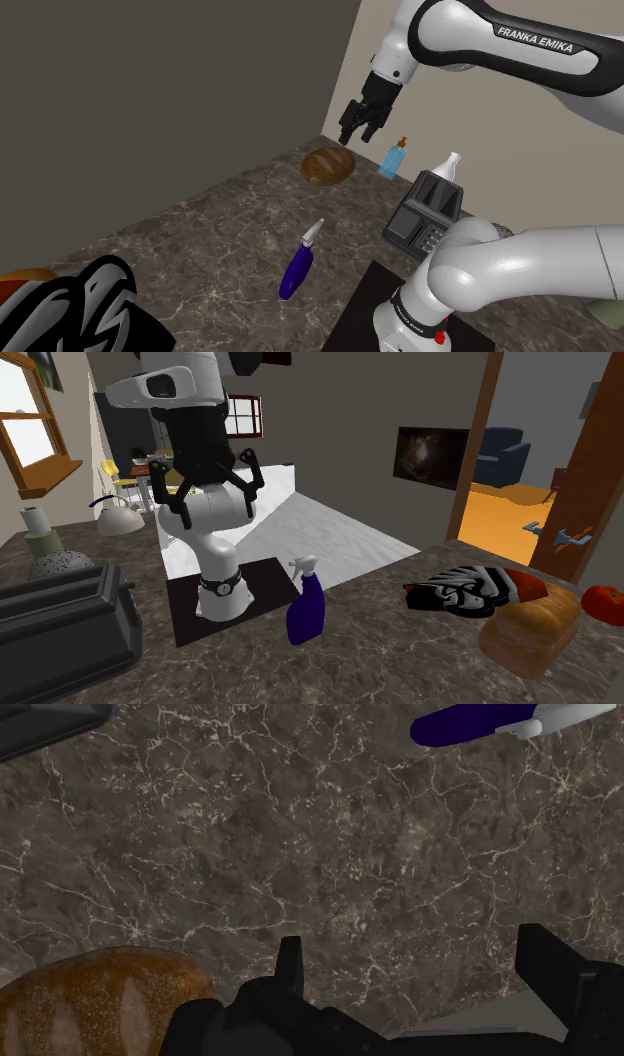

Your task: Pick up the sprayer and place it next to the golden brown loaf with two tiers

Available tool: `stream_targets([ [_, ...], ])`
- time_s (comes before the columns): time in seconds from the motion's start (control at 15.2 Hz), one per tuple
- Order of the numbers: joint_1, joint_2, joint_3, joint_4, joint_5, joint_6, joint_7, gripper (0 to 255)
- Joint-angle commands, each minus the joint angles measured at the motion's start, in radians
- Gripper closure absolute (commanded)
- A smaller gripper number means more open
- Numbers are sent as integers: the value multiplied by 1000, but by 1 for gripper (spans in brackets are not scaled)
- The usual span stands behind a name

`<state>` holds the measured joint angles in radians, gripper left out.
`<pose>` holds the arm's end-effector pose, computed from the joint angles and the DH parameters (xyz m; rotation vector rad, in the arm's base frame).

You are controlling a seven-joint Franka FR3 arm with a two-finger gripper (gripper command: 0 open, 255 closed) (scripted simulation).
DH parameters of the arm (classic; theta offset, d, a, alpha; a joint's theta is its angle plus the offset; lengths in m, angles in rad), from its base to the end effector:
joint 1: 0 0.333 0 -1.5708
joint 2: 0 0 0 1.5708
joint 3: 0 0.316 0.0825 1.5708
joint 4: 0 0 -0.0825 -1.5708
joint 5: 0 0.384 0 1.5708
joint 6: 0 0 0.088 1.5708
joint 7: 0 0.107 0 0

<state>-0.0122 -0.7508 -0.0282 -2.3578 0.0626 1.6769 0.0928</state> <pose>0.3266 -0.0096 0.5885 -3.0496 0.1997 -0.1027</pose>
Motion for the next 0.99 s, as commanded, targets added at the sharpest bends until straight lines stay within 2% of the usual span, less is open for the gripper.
stream_targets([
  [0.0, 0, 0, 0, 0, 0, 0, 0, 0],
  [0.53, -56, -7, 64, -241, 131, 135, 287, 0],
  [0.92, -66, 20, 128, -402, 272, 268, 492, 0],
])
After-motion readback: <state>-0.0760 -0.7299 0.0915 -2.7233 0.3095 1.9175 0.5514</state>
